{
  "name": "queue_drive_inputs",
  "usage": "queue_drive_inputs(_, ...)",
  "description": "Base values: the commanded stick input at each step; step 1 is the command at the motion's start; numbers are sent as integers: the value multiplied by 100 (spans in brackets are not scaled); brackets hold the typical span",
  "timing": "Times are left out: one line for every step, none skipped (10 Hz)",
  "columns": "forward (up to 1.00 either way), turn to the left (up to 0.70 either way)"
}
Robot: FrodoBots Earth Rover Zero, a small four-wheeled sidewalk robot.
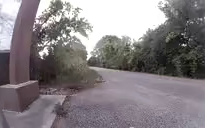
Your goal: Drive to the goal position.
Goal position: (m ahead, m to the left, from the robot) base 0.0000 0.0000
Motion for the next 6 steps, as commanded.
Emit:
queue_drive_inputs(5,0)
queue_drive_inputs(5,0)
queue_drive_inputs(5,0)
queue_drive_inputs(5,0)
queue_drive_inputs(5,0)
queue_drive_inputs(5,0)
